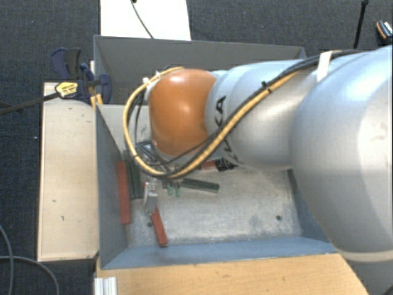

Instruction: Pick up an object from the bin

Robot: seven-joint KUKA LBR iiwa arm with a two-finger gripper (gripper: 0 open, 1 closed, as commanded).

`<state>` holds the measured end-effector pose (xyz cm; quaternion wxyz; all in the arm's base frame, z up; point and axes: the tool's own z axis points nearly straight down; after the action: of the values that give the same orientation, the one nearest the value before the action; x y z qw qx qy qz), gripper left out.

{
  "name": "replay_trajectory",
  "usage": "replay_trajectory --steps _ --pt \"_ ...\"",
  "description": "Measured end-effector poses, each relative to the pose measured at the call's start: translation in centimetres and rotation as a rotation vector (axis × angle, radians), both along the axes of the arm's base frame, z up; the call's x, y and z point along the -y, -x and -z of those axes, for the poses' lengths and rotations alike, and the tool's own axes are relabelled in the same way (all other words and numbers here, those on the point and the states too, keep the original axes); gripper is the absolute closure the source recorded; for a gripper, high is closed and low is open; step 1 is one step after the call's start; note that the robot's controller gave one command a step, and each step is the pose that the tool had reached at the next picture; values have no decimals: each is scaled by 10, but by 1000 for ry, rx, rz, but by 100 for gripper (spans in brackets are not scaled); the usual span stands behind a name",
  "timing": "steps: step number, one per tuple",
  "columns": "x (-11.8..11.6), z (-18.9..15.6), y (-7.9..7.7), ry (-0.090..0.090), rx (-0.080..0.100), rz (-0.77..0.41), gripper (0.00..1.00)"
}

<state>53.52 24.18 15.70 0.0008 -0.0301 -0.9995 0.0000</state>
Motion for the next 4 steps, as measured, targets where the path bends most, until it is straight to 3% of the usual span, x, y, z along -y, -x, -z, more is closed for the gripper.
replay_trajectory --steps 1,2,3,4 --pt "65 91 -50 2 -4 -5 0" --pt "123 29 -46 0 8 156 0" --pt "168 89 -54 2 0 232 0" --pt "165 83 -57 -2 10 233 100"
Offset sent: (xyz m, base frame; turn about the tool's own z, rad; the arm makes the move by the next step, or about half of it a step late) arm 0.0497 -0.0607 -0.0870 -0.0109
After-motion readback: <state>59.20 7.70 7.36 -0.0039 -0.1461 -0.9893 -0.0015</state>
